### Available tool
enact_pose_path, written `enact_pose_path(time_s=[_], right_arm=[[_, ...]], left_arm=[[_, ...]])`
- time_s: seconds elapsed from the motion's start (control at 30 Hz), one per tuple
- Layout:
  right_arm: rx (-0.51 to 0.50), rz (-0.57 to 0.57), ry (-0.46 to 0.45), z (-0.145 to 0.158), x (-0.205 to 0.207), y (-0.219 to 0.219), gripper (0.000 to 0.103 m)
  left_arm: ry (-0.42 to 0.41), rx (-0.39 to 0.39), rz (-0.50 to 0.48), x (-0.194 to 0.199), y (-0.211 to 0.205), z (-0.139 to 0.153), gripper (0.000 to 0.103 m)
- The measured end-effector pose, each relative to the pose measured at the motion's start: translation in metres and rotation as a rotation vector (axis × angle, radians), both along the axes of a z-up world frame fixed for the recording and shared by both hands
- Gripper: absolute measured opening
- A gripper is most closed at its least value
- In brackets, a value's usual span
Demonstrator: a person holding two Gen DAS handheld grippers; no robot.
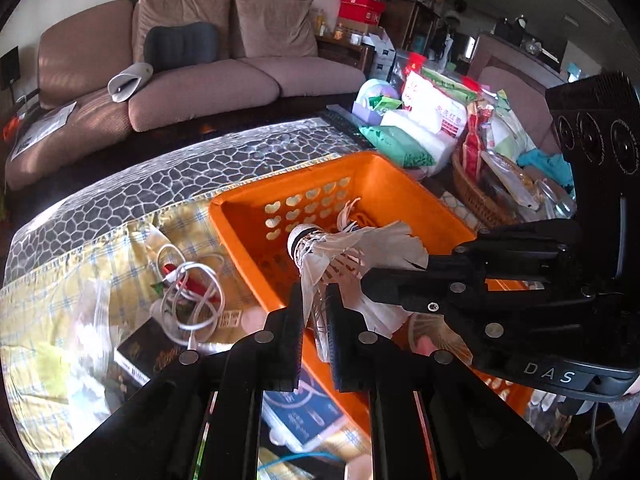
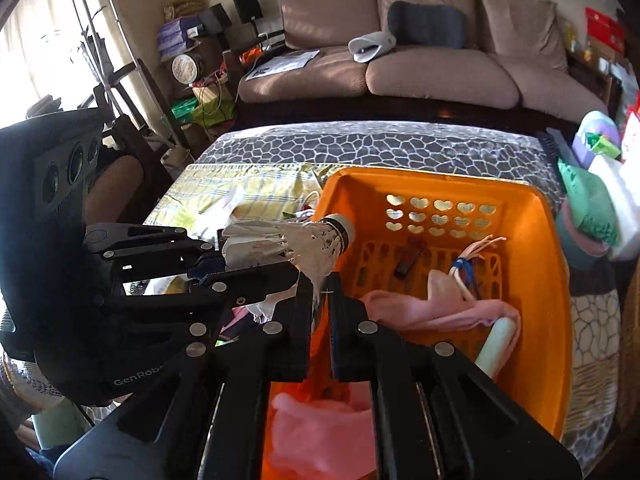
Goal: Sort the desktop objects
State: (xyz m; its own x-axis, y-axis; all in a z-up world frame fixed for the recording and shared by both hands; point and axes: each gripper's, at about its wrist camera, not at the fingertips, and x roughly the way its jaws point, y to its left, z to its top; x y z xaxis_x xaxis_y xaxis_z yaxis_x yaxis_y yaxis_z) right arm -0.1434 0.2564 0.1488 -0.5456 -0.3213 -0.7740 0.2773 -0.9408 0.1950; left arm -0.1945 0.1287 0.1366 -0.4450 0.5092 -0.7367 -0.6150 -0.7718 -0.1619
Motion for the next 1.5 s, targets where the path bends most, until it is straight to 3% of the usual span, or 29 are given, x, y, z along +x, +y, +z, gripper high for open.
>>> enact_pose_path(time_s=[0.2, 0.33, 0.47, 0.6, 0.63, 0.7, 0.77, 0.87, 1.03, 1.1, 1.13, 1.37, 1.5], right_arm=[[0.05, 0.028, -0.06, -0.038, -0.059, 0.018, 0.006], [0.055, 0.018, -0.106, -0.064, -0.083, 0.023, 0.005], [0.107, 0.015, -0.157, -0.086, -0.092, 0.021, 0.004], [0.072, 0.027, -0.212, -0.097, -0.088, 0.017, 0.005], [0.081, 0.022, -0.222, -0.096, -0.086, 0.015, 0.008], [0.102, 0.011, -0.235, -0.092, -0.083, 0.013, 0.023], [0.132, -0.013, -0.218, -0.082, -0.077, 0.013, 0.053], [0.127, -0.024, -0.185, -0.059, -0.067, 0.016, 0.052], [0.088, -0.075, -0.14, -0.022, -0.045, 0.024, 0.057], [0.099, -0.081, -0.134, -0.014, -0.033, 0.023, 0.059], [0.109, -0.083, -0.136, -0.011, -0.026, 0.021, 0.06], [0.215, -0.1, -0.081, 0.004, 0.026, 0.003, 0.097], [0.236, -0.111, -0.051, 0.017, 0.05, -0.001, 0.103]], left_arm=[[-0.056, -0.053, 0.026, -0.051, 0.027, -0.028, 0.01], [-0.017, -0.104, 0.041, -0.057, 0.035, -0.036, 0.014], [0.016, -0.008, 0.057, -0.045, 0.014, -0.015, 0.055], [0.024, 0.044, 0.062, -0.035, -0.01, 0.004, 0.055], [0.028, 0.048, 0.061, -0.032, -0.015, 0.009, 0.055], [0.035, 0.049, 0.066, -0.026, -0.023, 0.016, 0.057], [0.043, 0.041, 0.067, -0.018, -0.031, 0.021, 0.061], [0.043, 0.018, 0.071, -0.007, -0.04, 0.021, 0.068], [0.001, 0.009, 0.088, 0.013, -0.051, 0.012, 0.07], [-0.016, -0.004, 0.085, 0.022, -0.05, 0.008, 0.083], [-0.021, -0.012, 0.086, 0.026, -0.05, 0.007, 0.084], [-0.037, -0.003, 0.114, 0.054, -0.05, 0.01, 0.103], [-0.027, -0.01, 0.121, 0.069, -0.044, 0.017, 0.103]])
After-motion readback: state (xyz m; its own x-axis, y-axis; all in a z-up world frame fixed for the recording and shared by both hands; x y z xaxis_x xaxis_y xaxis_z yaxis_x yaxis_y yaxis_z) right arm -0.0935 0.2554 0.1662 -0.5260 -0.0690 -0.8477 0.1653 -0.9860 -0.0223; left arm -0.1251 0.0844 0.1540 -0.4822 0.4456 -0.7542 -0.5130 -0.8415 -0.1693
